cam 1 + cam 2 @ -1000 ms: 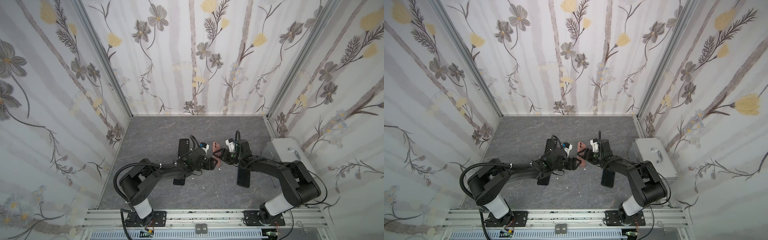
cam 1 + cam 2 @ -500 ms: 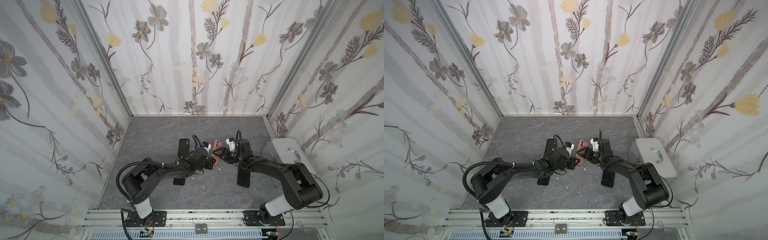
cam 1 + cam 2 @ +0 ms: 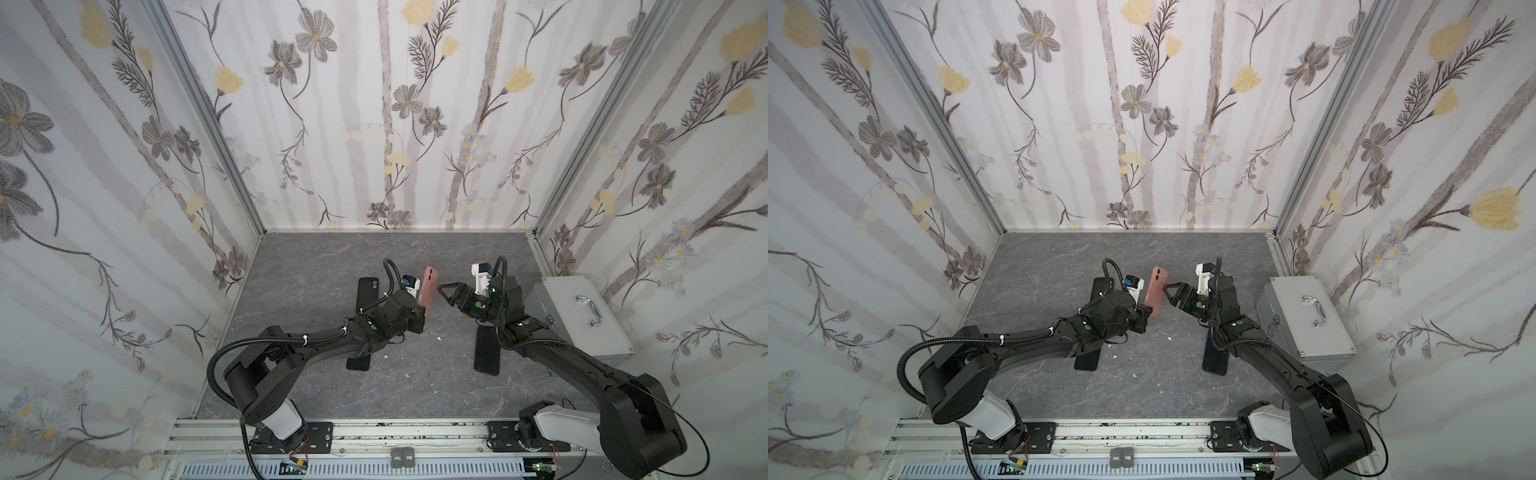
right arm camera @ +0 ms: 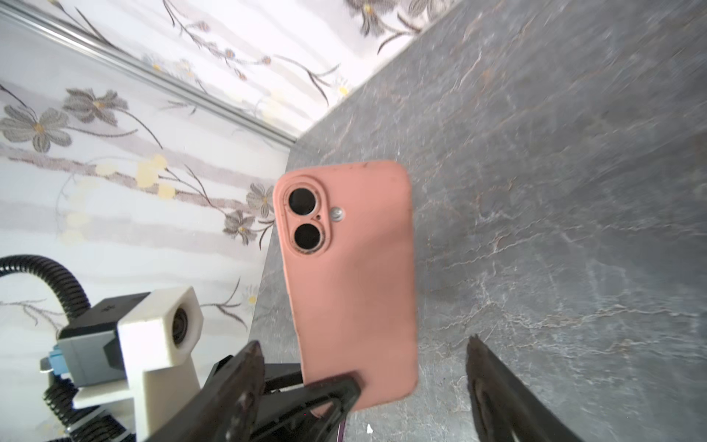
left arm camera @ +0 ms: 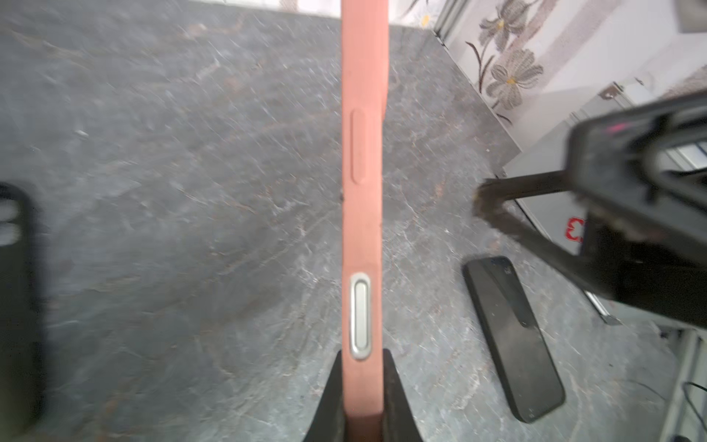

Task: Take the phone out of the phone case
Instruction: Turn over the phone.

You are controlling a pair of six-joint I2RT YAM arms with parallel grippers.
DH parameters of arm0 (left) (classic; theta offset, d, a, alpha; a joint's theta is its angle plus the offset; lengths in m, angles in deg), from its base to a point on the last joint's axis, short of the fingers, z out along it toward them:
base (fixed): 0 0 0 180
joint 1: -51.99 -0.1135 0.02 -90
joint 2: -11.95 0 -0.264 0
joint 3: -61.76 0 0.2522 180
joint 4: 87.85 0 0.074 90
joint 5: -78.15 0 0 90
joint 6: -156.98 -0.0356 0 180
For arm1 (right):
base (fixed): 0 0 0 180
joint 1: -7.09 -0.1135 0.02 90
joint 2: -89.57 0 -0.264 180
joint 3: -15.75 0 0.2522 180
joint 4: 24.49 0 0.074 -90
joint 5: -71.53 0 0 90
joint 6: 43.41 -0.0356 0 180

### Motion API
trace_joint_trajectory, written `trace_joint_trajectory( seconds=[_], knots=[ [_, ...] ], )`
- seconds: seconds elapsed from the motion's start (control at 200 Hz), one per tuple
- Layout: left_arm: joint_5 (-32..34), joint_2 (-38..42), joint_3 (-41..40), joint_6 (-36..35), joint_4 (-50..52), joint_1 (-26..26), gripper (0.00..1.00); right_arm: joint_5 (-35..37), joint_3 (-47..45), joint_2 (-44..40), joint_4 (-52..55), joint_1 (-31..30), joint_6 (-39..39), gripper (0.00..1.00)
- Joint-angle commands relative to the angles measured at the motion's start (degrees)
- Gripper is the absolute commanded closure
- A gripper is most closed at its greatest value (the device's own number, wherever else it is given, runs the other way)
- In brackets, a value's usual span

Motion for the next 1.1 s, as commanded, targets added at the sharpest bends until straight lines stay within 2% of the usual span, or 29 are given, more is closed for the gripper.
trace_joint_trajectory(
  seconds=[0.0,0.125,0.225,0.3,0.615,0.934,1.094],
  knots=[
    [10.8,2.9,-0.2,-8.7,0.2,0.2,1.00,9.6,1.1,-5.3,3.0,0.0,-1.3,0.22],
    [20.5,5.0,-0.8,-21.5,-1.3,1.9,1.00,11.4,2.3,-9.4,4.9,0.0,-5.0,0.27],
    [28.6,5.9,-0.8,-31.2,-3.7,2.8,1.00,9.4,4.8,-9.7,6.7,-0.2,-8.7,0.30],
    [30.7,7.1,-2.0,-38.3,-7.6,2.9,1.00,7.2,7.4,-9.3,6.6,-0.7,-10.5,0.30],
    [35.4,9.8,-5.1,-63.6,-18.6,4.9,1.00,8.3,10.6,-8.8,3.9,-4.5,-18.0,0.31],
    [38.9,7.7,-6.4,-74.3,-24.5,7.1,1.00,8.6,14.7,-4.3,5.7,-7.7,-19.4,0.33],
    [39.5,6.3,-6.3,-77.5,-26.1,7.9,1.00,7.7,15.5,-1.4,6.8,-8.6,-19.3,0.41]
  ],
)
